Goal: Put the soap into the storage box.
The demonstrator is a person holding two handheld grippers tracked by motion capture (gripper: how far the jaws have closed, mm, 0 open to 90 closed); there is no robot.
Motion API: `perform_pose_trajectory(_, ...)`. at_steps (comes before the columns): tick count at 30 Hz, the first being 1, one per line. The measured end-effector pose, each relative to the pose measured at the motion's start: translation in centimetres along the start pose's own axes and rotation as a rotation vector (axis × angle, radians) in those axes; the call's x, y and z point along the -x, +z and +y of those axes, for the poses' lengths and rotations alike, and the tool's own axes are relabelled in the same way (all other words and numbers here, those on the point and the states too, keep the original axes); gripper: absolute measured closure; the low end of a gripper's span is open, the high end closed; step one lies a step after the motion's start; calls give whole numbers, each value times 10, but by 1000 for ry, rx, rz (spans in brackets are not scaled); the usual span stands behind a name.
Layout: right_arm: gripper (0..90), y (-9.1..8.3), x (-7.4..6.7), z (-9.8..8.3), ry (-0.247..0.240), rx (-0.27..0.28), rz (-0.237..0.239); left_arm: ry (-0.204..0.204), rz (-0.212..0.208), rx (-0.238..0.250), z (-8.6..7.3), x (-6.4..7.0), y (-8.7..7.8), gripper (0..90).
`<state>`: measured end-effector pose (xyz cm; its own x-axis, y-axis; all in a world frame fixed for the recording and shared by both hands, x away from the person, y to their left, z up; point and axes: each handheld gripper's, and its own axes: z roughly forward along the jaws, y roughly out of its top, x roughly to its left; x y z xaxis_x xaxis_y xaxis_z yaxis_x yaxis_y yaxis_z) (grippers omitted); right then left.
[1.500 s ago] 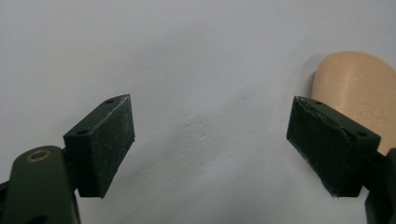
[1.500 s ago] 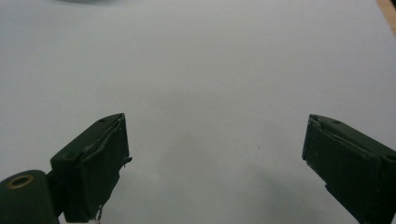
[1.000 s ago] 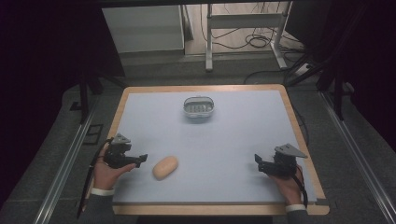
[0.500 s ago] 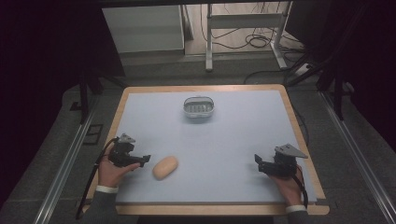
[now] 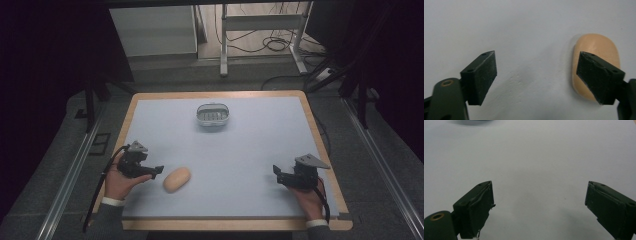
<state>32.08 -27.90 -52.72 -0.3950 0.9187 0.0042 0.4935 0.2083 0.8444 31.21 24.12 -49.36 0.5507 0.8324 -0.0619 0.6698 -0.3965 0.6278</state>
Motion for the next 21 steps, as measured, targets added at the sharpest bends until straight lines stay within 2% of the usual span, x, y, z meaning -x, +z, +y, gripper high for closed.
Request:
perform_pose_trajectory(4,86,0,0,0,2,6,-7,51,10,-6,12,12,-7,207)
perform_pose_trajectory(11,87,-1,0,0,7,8,-3,116,-10,-9,29,31,-13,208)
perform_pose_trajectory(21,86,-1,0,0,4,9,2,161,-15,-29,36,47,-5,207)
